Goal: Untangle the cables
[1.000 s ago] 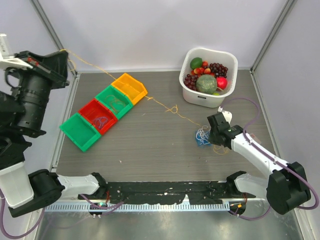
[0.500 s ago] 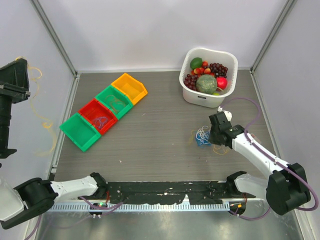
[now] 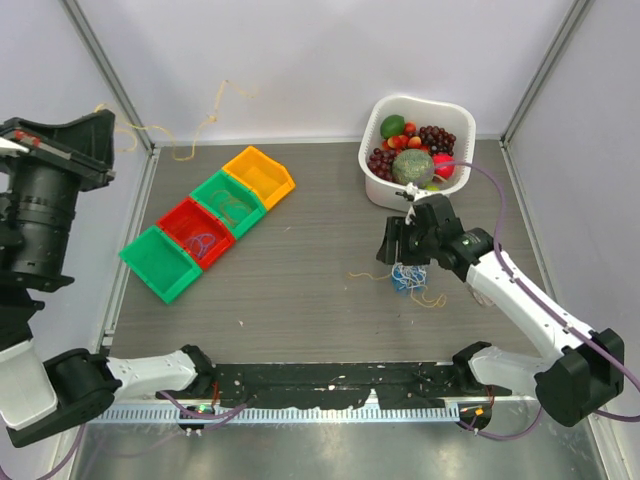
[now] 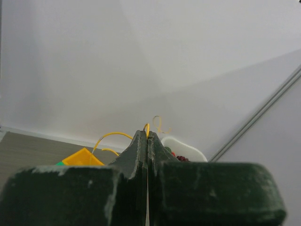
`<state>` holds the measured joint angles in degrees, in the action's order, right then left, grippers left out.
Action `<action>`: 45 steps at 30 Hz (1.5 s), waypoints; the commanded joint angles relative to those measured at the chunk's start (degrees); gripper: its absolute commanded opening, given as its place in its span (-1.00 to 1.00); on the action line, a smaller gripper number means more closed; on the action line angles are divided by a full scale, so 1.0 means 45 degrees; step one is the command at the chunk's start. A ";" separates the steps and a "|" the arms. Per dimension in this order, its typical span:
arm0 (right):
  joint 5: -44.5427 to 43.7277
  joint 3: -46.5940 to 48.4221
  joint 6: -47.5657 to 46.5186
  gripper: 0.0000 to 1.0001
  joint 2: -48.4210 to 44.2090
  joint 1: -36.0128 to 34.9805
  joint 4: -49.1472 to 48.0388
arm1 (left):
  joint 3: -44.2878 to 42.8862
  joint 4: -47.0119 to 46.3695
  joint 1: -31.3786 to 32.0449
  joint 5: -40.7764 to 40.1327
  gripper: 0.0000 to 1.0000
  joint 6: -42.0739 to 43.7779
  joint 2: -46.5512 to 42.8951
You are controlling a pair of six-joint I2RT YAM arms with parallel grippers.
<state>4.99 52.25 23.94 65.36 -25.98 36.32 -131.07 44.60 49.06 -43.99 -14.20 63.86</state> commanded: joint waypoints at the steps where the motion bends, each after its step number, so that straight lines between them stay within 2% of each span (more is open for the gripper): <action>1: 0.1252 0.2037 -0.0770 0.25 -0.0385 -0.0282 -0.0101 | 0.0628 0.0108 0.0036 0.0653 -1.00 -0.0965 0.0244; 6: 0.1489 0.2939 -0.0420 0.25 -0.0228 -0.0360 -0.0199 | 0.1314 0.0690 0.0016 0.1355 -1.00 -0.1220 0.1001; 11: 0.1312 0.2687 0.0010 0.23 -0.0130 -0.0360 -0.0063 | -0.0871 0.4887 -0.0159 0.1474 -1.00 -0.1649 0.3832; 15: 0.1293 0.2316 0.0245 0.22 -0.0344 -0.0360 0.0327 | -0.0622 0.5636 -0.1892 0.2876 -1.00 -0.2058 0.4813; 17: 0.1292 0.2179 0.0342 0.21 -0.0599 -0.0360 0.0464 | 0.0098 0.5054 -0.3122 0.4085 -1.00 -0.2624 0.4795; 20: 0.1253 0.2022 0.0499 0.21 -0.1086 -0.0360 0.0776 | 0.0609 0.4388 -0.4472 0.4927 -1.00 -0.3347 0.5242; 24: 0.1195 0.2080 0.0577 0.21 -0.1594 -0.0360 0.1362 | 0.2110 0.1991 -0.5704 0.5887 -1.00 -0.4012 0.5574; 30: 0.0727 0.2353 0.0012 0.21 -0.1927 -0.0360 0.2416 | 0.1745 0.0851 -0.7676 0.7780 -1.00 -0.5164 0.7545; 40: 0.0257 0.2334 -0.0184 0.21 -0.1694 -0.0360 0.2614 | 0.1704 -0.0047 -0.8908 0.8992 -1.00 -0.5380 1.0475; 45: 0.0142 0.2549 -0.0418 0.21 -0.1205 -0.0360 0.2633 | 0.0884 -0.0279 -0.9163 0.9170 -1.00 -0.5069 1.1844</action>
<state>7.11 61.14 23.68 59.00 -27.29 48.60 -123.44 47.92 8.75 -4.67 -37.54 114.63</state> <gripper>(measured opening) 0.606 0.009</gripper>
